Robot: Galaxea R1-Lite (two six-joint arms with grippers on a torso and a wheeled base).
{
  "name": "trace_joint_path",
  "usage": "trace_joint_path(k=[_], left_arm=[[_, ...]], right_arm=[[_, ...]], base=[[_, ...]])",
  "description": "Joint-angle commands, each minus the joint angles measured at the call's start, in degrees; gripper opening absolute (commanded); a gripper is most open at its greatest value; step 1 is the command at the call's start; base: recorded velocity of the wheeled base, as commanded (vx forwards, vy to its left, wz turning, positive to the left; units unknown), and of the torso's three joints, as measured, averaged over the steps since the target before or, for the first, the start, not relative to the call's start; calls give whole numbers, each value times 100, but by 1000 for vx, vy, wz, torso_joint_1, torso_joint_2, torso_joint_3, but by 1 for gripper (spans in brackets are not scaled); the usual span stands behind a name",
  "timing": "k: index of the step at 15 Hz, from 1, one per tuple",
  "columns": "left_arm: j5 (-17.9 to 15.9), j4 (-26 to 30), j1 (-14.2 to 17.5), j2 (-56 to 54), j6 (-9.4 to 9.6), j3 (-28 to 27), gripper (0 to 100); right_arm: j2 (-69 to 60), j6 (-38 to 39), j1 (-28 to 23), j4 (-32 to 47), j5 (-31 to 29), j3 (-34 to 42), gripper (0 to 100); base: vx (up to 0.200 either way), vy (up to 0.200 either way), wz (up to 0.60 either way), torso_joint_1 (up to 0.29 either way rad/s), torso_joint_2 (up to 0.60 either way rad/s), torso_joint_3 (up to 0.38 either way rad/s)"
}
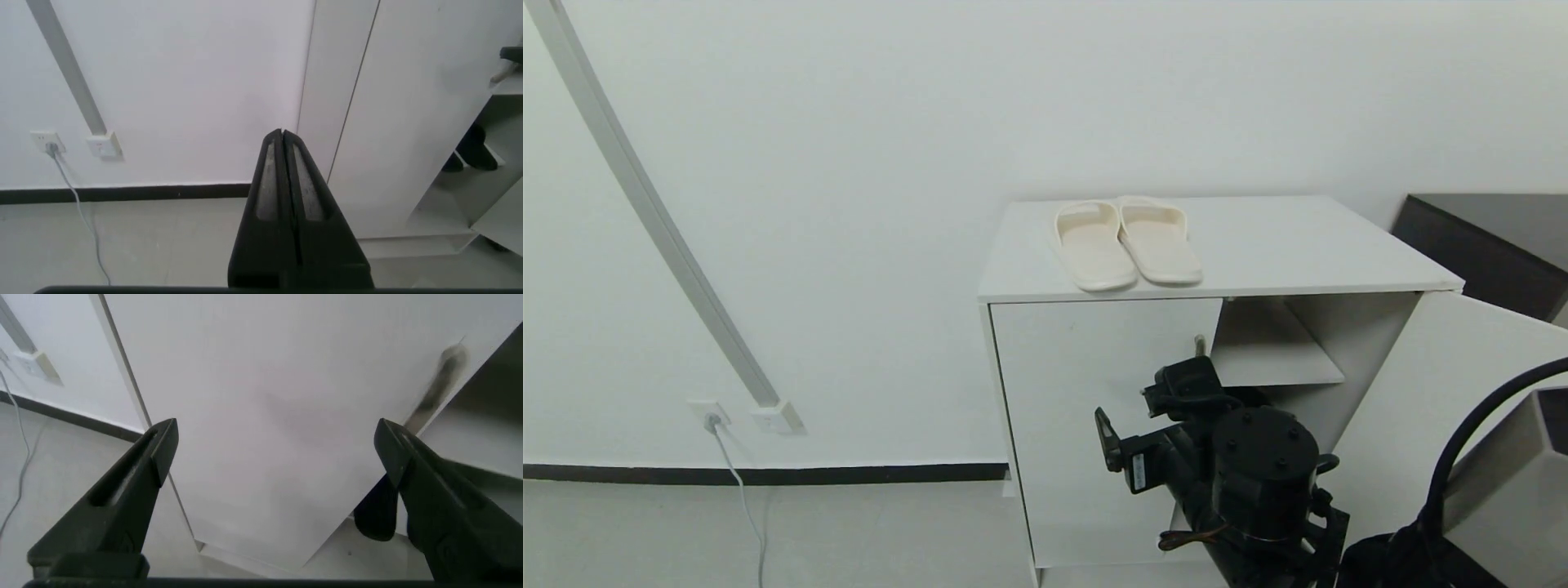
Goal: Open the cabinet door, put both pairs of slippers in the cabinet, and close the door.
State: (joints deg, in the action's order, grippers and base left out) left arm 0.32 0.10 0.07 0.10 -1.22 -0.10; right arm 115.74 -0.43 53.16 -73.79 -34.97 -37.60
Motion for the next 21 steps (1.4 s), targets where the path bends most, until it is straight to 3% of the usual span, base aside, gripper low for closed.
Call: trace_joint_path(k=[1, 10, 13, 17, 21], left_arm=[[3, -1, 1, -1, -1, 1, 0], [3, -1, 1, -1, -1, 1, 0], [3, -1, 1, -1, -1, 1, 0], [-14, -1, 1, -1, 157, 10, 0], [-14, -1, 1, -1, 131, 1, 0]], right_arm=[[1, -1, 1, -4, -1, 7, 100], [-25, -1, 1, 5, -1, 7, 100], [-7, -116, -43, -4, -9, 24, 100], [28, -502, -131, -241, 8, -64, 100], [-183, -573, -447, 269, -18, -600, 100]], base=[[0, 0, 0, 212, -510, -315], [0, 0, 0, 230, -550, -320], [0, 0, 600, 248, -574, -308], [0, 0, 0, 35, -76, -40], [0, 0, 0, 0, 0, 0]])
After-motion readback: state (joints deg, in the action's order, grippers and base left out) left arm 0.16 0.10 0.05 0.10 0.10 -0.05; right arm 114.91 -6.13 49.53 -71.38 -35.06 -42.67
